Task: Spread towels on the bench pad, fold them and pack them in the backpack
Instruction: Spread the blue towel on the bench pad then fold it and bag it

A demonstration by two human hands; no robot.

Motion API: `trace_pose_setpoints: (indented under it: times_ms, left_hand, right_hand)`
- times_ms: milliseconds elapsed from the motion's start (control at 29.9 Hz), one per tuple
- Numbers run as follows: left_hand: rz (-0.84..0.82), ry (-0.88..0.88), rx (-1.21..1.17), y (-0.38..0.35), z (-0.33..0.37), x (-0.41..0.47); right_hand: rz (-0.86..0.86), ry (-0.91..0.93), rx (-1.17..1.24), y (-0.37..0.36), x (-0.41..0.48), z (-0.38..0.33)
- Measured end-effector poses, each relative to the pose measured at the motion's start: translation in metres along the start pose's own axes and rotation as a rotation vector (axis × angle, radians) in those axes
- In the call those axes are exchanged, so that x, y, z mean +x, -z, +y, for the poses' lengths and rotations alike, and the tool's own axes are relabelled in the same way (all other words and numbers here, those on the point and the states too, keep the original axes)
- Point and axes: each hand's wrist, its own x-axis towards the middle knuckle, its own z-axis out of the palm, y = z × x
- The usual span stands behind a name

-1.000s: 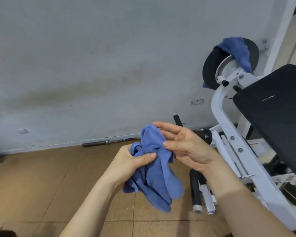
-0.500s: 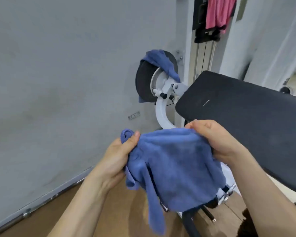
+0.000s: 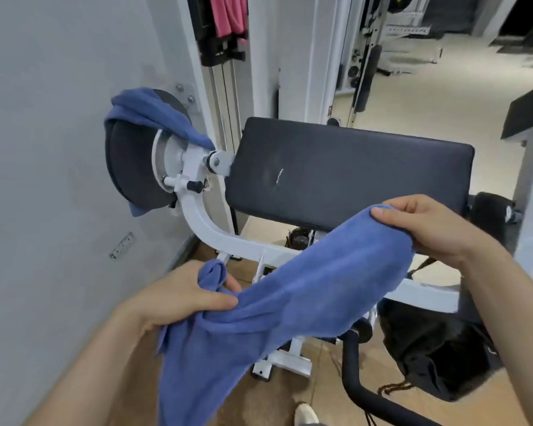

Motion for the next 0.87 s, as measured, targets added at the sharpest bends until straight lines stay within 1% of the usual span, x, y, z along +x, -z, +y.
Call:
trace_pose_setpoints:
  times_ms: [67,100,167,201,234,301,368,402,468,502,569,703,870]
  left_hand:
    - [0.102,0.006,-0.028,0.01,-0.001,0.026]
    - [0.1,0.012,0.007,0.015,0.0,0.04]
    - [0.023,0.046,0.191,0.026,0.0,0.068]
    - [0.007,0.064,0.288,0.03,-0.001,0.082]
    - [0.027,0.065,0.367,0.034,-0.002,0.099]
    - [0.162,0.039,0.365,0.041,0.001,0.134]
    - [0.338,-0.019,0.389,0.046,0.009,0.174]
    - [0.38,-0.054,0.46,0.05,0.012,0.197]
    - [0.38,-0.121,0.591,0.059,0.017,0.247]
    - [0.375,-0.157,0.617,0.063,0.019,0.273]
    - [0.405,-0.213,0.589,0.07,0.025,0.322]
    - [0.617,-0.257,0.425,0.083,0.047,0.403]
    - [0.685,-0.292,0.47,0.094,0.07,0.457]
  right_hand:
    - [0.094,-0.046,-0.045,0.011,0.002,0.017]
    - [0.131,-0.065,-0.068,0.016,0.004,0.026]
    - [0.242,-0.087,-0.138,0.026,0.014,0.042]
    - [0.304,-0.093,-0.175,0.033,0.02,0.051]
    - [0.37,-0.101,-0.226,0.04,0.028,0.06]
    - [0.489,-0.109,-0.384,0.058,0.049,0.079]
    - [0.561,-0.116,-0.597,0.078,0.074,0.095]
    - [0.587,-0.113,-0.706,0.089,0.088,0.101]
    - [0.61,-0.097,-0.869,0.11,0.117,0.109]
    - [0.614,-0.084,-0.915,0.121,0.131,0.113]
    - [0.632,-0.076,-0.959,0.141,0.158,0.12]
    - [0.71,-0.051,-0.971,0.172,0.2,0.13]
    - [0.84,-0.052,-0.988,0.195,0.231,0.125]
